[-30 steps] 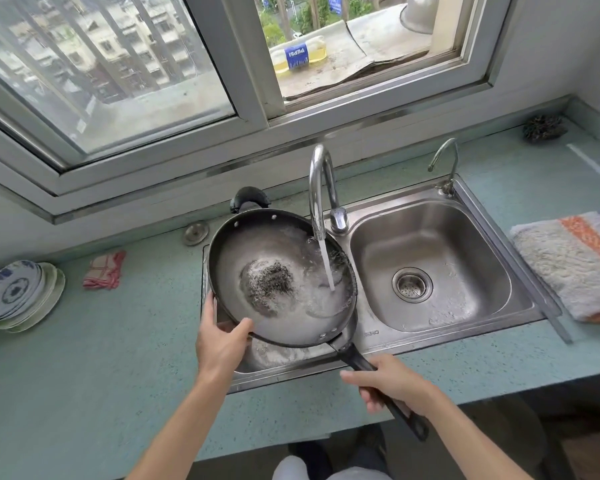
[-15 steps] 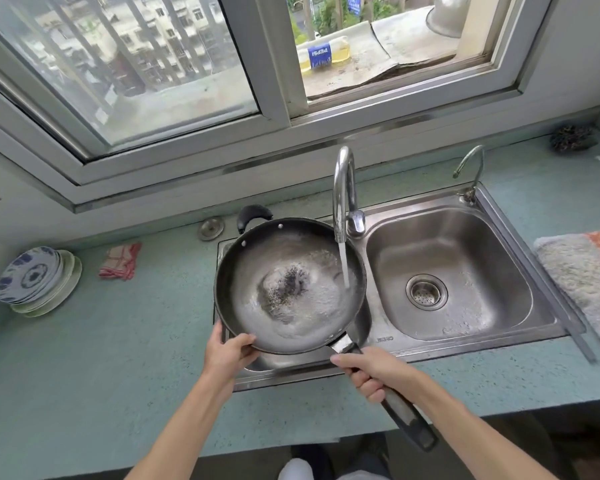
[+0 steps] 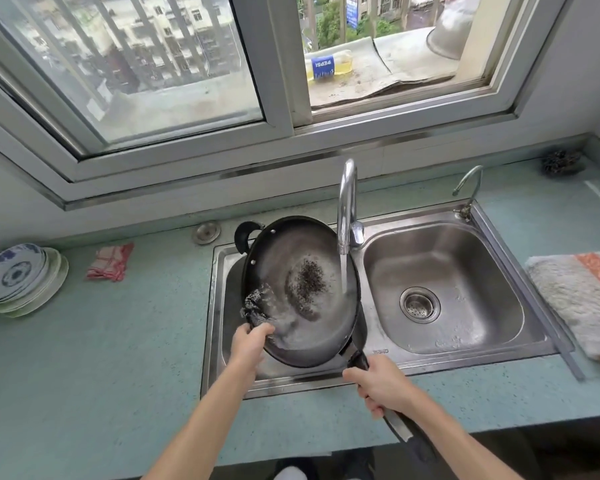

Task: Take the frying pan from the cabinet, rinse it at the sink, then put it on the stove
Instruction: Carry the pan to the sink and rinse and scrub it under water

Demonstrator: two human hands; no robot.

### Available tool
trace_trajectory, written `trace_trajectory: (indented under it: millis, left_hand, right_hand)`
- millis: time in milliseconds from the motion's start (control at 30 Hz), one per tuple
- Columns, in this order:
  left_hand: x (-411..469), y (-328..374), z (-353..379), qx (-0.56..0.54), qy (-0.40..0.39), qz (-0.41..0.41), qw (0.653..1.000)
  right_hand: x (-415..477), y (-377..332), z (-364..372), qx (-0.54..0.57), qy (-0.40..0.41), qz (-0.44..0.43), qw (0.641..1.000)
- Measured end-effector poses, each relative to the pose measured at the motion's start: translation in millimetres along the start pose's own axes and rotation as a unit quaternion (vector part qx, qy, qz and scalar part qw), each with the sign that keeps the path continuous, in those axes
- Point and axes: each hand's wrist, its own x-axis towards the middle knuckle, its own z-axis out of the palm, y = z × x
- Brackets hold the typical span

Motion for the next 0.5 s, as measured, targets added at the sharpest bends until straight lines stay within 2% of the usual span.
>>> trace_trajectory:
  millis: [67,133,267,367,500]
  left_hand:
    - [-10.1,13.9,9.8,-0.022,-0.025,0.056,0.998]
    - [-21.5,30.3,22.6,-0.044,-0.089,0.097,0.99]
    - [-48.9,61.5,50.2,-0.062,-0.182,0.14,0.971]
    - [-57.3,74.0,69.4,-0.051,-0.209,0.161,0.963]
    - [-58.9,72.7,81.7,-0.04,-0.199,0.171,0.964]
  right_hand:
    - [2.2,-0.7,1.4,-0.042,0.025,-0.017,0.999]
    - [4.6,-1.1,6.2,-0.078,0.052,-0.025,0.995]
    - [6.1,0.7,12.5,-0.138,0.096,-0.022,0.985]
    - [1.3,2.4,9.0,-0.169,0.115,-0.022,0.979]
    - [-1.6,9.3,12.3,-0.186,0.146,-0.002,0.972]
